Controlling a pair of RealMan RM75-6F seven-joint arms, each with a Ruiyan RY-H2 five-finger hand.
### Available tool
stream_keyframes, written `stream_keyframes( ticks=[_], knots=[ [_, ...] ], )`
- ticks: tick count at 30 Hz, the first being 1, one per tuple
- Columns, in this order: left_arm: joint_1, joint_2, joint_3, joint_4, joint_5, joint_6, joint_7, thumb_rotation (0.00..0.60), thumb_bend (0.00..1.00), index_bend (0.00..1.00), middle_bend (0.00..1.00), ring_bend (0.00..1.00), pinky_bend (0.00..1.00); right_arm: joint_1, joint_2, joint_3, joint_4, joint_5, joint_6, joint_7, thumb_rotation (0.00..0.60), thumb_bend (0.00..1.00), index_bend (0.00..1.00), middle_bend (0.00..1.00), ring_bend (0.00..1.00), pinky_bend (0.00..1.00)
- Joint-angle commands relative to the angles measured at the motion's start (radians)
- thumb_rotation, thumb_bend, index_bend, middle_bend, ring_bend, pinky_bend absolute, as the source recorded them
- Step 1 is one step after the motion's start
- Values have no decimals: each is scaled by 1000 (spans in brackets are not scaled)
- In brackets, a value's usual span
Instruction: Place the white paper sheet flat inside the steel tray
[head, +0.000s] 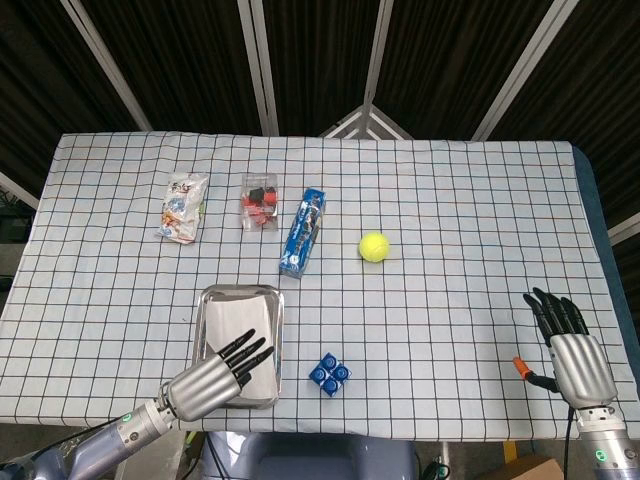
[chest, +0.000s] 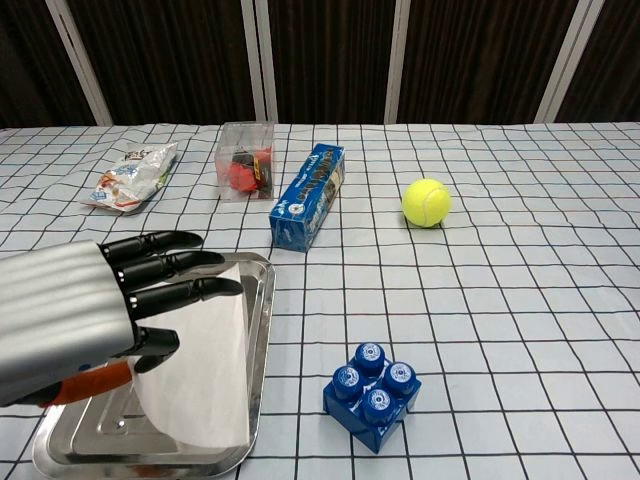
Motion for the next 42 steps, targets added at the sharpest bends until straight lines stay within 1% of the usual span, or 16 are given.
stream_keyframes(
  ticks=[1, 5, 13, 21, 23, 28, 31, 34, 36, 42],
  knots=[
    [-1, 5, 16, 3, 18, 2, 2, 600, 509, 580, 55, 0, 0, 0, 0, 0, 0, 0, 1, 0, 600, 314, 0, 0, 0, 0],
    [0, 17, 28, 10, 36, 13, 5, 600, 509, 580, 55, 0, 0, 0, 0, 0, -1, 0, 0, -2, 600, 313, 0, 0, 0, 0],
    [-7, 39, 14, 42, 17, 12, -11, 600, 509, 580, 55, 0, 0, 0, -1, 0, -3, 1, -2, -5, 600, 314, 0, 0, 0, 0],
    [-1, 40, 16, 57, 7, 22, -20, 600, 491, 565, 29, 0, 0, 1, -1, 0, -2, 2, -3, -4, 600, 314, 0, 0, 0, 0],
    [2, 38, 16, 58, 6, 25, -19, 600, 460, 525, 13, 0, 0, 0, -1, 0, -2, 2, -2, -4, 600, 313, 0, 0, 0, 0],
    [13, 41, 16, 49, 3, 41, -7, 600, 344, 333, 0, 0, 0, -1, -1, 0, -2, 2, -1, -4, 600, 313, 0, 0, 0, 0],
    [26, 47, 14, 37, -10, 54, -5, 600, 246, 161, 0, 0, 0, 0, -1, -1, -2, 1, -2, -5, 600, 314, 0, 0, 0, 0],
    [36, 55, 16, 18, -22, 62, -11, 600, 171, 34, 0, 0, 0, 0, -1, -1, -2, 1, -1, -6, 600, 314, 0, 0, 0, 0],
    [42, 66, 20, -2, -33, 61, -16, 600, 147, 3, 0, 0, 0, -1, -1, 0, -2, 2, -1, -6, 600, 314, 0, 0, 0, 0],
    [50, 118, 28, -55, -59, 53, -25, 600, 141, 0, 0, 0, 0, 0, -1, -1, -3, 3, -2, -6, 600, 313, 0, 0, 0, 0]
  ],
)
